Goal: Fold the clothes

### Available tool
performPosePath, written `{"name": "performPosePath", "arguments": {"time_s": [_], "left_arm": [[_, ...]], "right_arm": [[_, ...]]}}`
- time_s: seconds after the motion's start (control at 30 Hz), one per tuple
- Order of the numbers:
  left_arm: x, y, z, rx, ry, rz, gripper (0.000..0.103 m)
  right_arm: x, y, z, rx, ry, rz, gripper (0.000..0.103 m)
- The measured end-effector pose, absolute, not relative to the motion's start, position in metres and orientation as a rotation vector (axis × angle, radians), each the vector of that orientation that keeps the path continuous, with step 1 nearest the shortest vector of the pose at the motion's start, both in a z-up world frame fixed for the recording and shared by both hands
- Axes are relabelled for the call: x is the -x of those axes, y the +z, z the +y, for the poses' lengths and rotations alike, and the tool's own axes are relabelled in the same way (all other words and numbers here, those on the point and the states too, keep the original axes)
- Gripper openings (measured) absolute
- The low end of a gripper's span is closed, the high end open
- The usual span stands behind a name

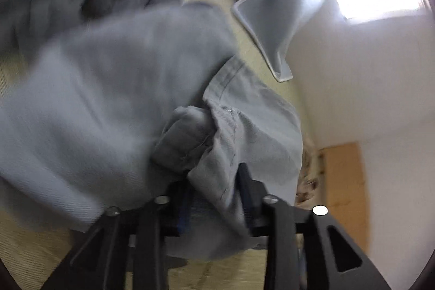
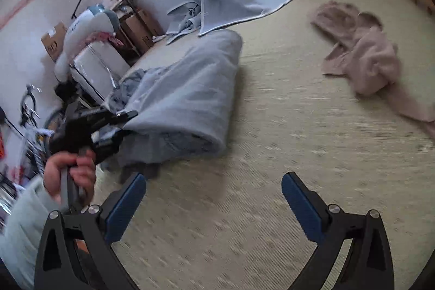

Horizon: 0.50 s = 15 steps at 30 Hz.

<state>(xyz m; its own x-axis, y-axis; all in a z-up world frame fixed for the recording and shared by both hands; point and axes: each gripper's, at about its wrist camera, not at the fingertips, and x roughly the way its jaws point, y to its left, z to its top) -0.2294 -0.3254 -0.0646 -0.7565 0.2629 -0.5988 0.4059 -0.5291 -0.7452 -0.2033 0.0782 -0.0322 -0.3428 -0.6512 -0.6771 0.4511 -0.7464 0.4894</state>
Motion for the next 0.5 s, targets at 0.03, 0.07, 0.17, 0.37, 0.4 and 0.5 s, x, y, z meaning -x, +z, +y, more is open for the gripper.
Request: {"name": "performPosePath", "arguments": {"time_s": [0.03,0.07,0.17,0.37,0.4,0.5], "left_arm": [[0.230,-0.062,-0.326,-1.065,-2.457,1.453,0.059],[0.233,-0.056,-0.330,-1.045,-2.452,1.435,0.068],[0.221,-0.061,-0.353,-1.037,-2.421,1.400,0.085],[0.195,-0.072,-0.400,-1.029,-2.356,1.333,0.085],[0.191,-0.074,-0.408,-1.027,-2.345,1.321,0.085],[0.178,-0.087,-0.432,-1.054,-2.302,1.320,0.085]], "right_arm": [[0.214,-0.037,0.074,-1.222,-2.081,-0.328,0.102],[0.225,-0.042,0.070,-1.240,-2.047,-0.374,0.102],[0.262,-0.064,0.056,-1.321,-1.930,-0.525,0.102],[0.320,-0.101,0.026,-1.450,-1.816,-0.620,0.102],[0.326,-0.106,0.021,-1.471,-1.789,-0.621,0.102],[0.338,-0.113,0.012,-1.468,-1.728,-0.649,0.102]]}}
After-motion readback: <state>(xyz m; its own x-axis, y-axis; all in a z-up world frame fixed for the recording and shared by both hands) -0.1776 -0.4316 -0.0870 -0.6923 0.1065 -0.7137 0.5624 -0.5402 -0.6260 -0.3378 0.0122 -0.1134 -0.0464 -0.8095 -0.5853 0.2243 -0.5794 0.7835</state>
